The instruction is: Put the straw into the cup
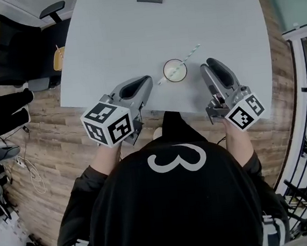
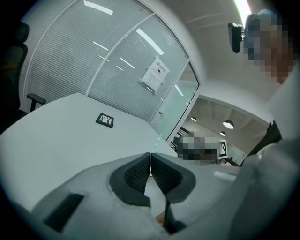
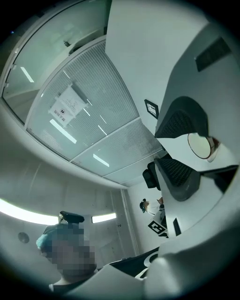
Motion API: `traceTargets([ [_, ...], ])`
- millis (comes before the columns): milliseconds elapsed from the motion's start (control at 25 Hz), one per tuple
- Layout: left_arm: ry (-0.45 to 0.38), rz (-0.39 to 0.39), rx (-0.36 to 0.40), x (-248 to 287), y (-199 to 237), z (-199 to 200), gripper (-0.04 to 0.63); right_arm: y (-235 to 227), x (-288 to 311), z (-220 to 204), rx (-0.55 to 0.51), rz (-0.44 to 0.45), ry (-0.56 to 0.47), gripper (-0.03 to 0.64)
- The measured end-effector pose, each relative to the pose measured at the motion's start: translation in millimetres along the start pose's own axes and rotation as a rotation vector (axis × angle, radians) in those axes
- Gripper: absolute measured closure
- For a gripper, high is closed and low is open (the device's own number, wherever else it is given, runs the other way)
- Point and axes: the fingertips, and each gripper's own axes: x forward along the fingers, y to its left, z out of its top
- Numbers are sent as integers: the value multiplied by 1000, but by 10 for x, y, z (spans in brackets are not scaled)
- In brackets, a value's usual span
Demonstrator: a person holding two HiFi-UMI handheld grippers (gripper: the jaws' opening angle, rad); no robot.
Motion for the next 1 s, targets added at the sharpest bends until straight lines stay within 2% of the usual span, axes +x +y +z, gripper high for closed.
traceTargets([
  [280,-49,-66,47,-264,-381,133,578,505,-252,101,-82,32,-5,560],
  [560,-88,-120,93,-597,-717,171,578,1111,-381,150,-114,115,-18,581],
  [720,-120,-147,145,-815,-889,251,578,1432,-366,186,-129,155,-19,589],
  [1000,-187,-176,223,-1175,-1079,374,578,1750,-450,181,-143,157,1,603],
])
